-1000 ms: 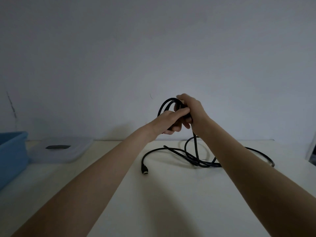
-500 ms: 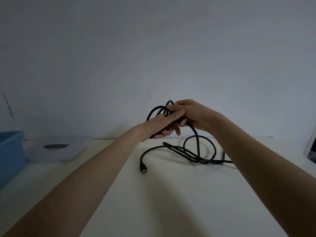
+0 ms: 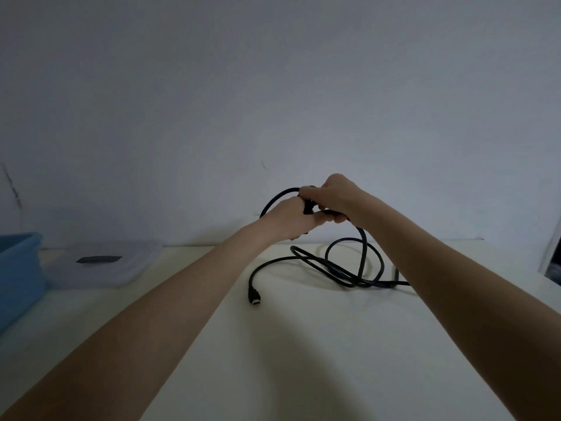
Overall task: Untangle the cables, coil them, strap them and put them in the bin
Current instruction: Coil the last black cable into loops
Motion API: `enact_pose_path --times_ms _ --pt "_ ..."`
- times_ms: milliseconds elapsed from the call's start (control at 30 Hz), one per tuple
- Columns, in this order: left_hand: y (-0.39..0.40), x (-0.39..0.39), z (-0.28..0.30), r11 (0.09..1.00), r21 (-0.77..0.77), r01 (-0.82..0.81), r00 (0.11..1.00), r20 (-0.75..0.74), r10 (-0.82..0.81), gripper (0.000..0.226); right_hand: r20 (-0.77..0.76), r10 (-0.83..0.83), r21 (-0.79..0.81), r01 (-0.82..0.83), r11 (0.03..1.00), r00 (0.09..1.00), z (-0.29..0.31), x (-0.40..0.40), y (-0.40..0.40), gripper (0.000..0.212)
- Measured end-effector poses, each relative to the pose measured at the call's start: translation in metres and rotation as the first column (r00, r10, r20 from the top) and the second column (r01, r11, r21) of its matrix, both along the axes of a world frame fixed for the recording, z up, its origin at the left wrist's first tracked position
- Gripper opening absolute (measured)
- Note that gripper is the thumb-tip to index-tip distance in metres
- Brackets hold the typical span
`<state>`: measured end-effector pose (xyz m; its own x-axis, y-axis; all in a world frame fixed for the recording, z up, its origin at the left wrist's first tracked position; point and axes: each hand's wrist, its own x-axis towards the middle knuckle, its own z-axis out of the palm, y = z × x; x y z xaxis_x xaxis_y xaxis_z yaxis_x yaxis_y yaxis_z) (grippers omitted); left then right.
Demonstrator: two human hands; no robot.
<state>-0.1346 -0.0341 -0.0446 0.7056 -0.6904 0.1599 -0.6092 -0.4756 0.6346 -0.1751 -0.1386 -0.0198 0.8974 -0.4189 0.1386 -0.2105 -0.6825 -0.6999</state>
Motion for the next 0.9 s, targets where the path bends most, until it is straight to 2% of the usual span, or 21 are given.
enact_pose_path --times_ms 100,167,233,367,433,533,633,700,767,833,900 --pt "0.008 -0.001 -0.002 0.997 -0.004 0.082 0.997 -0.006 -0.082 0.012 -0.077 0.053 -0.003 -0.054 0.999 0.996 0.006 -0.003 -0.001 0.03" --pt "0.012 -0.005 -0.003 0.986 0.064 0.155 0.986 0.048 -0.158 0.006 -0.193 0.118 0.028 -0.115 0.993 0.974 0.01 -0.005 -0.002 0.027" --pt "0.013 -0.007 -0.005 0.975 0.154 0.163 0.973 0.137 -0.184 0.002 -0.239 0.153 0.042 -0.147 0.988 0.959 0.01 -0.005 -0.003 0.025" --pt "0.017 -0.008 -0.009 0.967 0.198 0.161 0.96 0.197 -0.2 0.008 -0.122 0.116 0.067 -0.108 0.992 0.986 -0.001 -0.001 -0.006 0.051" --pt "0.018 -0.009 -0.012 0.968 0.179 0.173 0.96 0.187 -0.207 0.01 -0.04 0.068 0.096 -0.064 0.993 0.997 -0.004 0.002 -0.007 0.045" --pt "0.016 -0.011 -0.012 0.968 0.097 0.233 0.968 0.071 -0.24 0.0 0.033 0.001 0.146 -0.006 0.989 0.999 -0.006 0.006 -0.009 0.025" --pt "0.011 -0.015 -0.004 0.964 0.006 0.266 0.962 -0.06 -0.265 0.02 0.108 -0.008 0.235 -0.018 0.972 0.994 -0.006 0.004 -0.012 0.022" --pt "0.014 -0.016 0.005 0.953 -0.149 0.264 0.948 -0.145 -0.285 0.031 0.189 0.111 0.355 -0.174 0.919 0.976 -0.007 -0.004 -0.02 0.033" --pt "0.026 -0.007 0.016 0.909 -0.373 0.185 0.904 -0.299 -0.306 0.035 0.244 0.29 0.44 -0.372 0.817 0.926 -0.007 -0.017 -0.034 0.045" --pt "0.039 0.005 0.026 0.858 -0.496 0.137 0.82 -0.428 -0.379 0.03 0.319 0.412 0.421 -0.517 0.745 0.854 -0.002 -0.027 -0.047 0.045" --pt "0.047 0.01 0.031 0.843 -0.501 0.194 0.709 -0.522 -0.473 0.02 0.423 0.424 0.334 -0.573 0.748 0.801 0.007 -0.027 -0.052 0.031"
